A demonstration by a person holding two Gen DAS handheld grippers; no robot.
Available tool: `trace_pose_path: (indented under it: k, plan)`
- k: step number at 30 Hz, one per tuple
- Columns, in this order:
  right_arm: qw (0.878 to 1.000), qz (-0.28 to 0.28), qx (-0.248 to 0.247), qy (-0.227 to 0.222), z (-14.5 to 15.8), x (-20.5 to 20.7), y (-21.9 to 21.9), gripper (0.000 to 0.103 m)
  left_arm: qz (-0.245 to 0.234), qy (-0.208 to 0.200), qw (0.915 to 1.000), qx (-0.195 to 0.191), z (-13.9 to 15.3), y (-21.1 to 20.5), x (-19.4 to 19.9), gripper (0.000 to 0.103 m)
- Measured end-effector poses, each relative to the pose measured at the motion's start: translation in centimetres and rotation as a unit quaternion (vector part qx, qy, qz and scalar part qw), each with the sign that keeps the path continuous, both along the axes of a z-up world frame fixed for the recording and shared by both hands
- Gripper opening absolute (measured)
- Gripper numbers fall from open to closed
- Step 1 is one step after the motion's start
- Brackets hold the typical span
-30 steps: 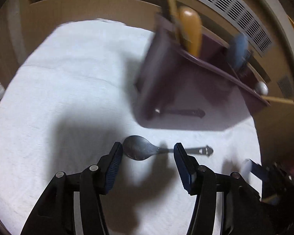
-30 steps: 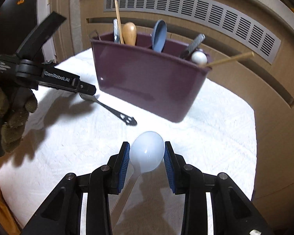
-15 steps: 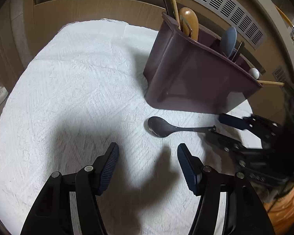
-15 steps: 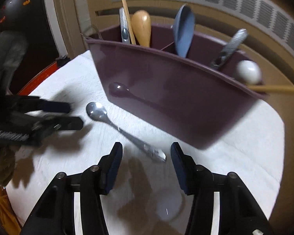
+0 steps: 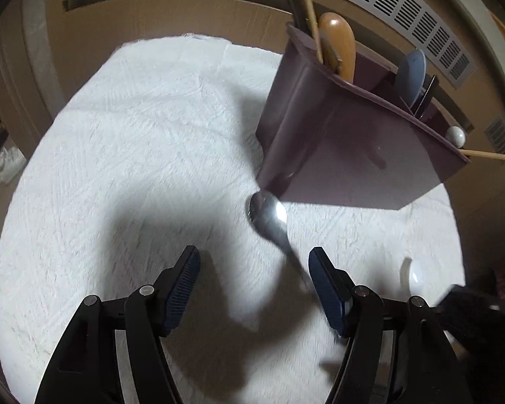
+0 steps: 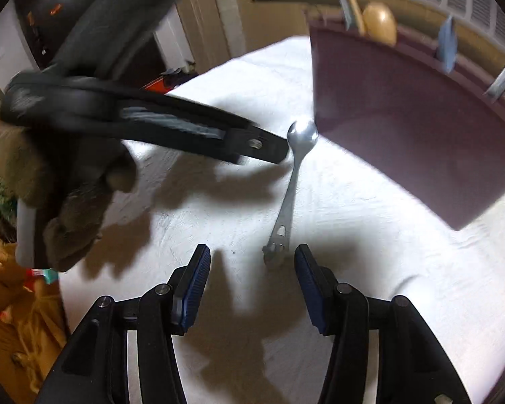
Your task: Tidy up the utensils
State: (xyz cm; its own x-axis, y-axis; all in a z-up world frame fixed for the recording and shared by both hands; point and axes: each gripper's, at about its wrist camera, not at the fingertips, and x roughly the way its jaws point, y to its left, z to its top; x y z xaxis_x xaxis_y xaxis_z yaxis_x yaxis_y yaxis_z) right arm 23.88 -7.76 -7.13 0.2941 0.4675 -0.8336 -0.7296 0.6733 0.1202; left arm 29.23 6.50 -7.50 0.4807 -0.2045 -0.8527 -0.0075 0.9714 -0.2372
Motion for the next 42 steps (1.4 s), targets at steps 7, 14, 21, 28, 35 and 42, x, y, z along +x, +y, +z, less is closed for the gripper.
trace_pose_path:
  k: [7, 14, 21, 28, 35, 42]
  plan:
    - [0.989, -0.111, -0.038, -0.094, 1.5, 0.4, -5.5, 0.051, 0.013, -0.021, 0.9943, 0.104, -0.8, -4.5, 2.7, 0.066]
    - [0.977, -0.196, -0.028, -0.083, 1.1, 1.2, -11.1, 0.051, -0.033, -0.061, 0.9922, 0.104, -0.6, -4.4, 1.0, 0.03]
    - [0.975, -0.212, -0.015, -0.069, 1.2, 0.8, -12.2, 0.051, -0.053, -0.125, 0.9839, 0.116, 1.2, -3.5, -4.0, 0.03]
    - [0.973, -0.227, -0.025, -0.035, -0.2, 1.4, -9.2, 0.051, -0.06, -0.199, 0.9697, 0.129, 4.2, -3.4, -7.4, 0.03]
    - [0.965, -0.252, -0.075, -0.016, -1.2, 2.8, -7.4, 0.031, -0.068, -0.252, 0.9507, 0.167, 5.6, -3.9, -9.5, 0.03]
    - [0.97, -0.222, -0.053, -0.088, 2.9, -0.2, -6.1, 0.032, -0.064, -0.289, 0.9464, 0.129, 9.1, -3.3, -9.6, 0.03]
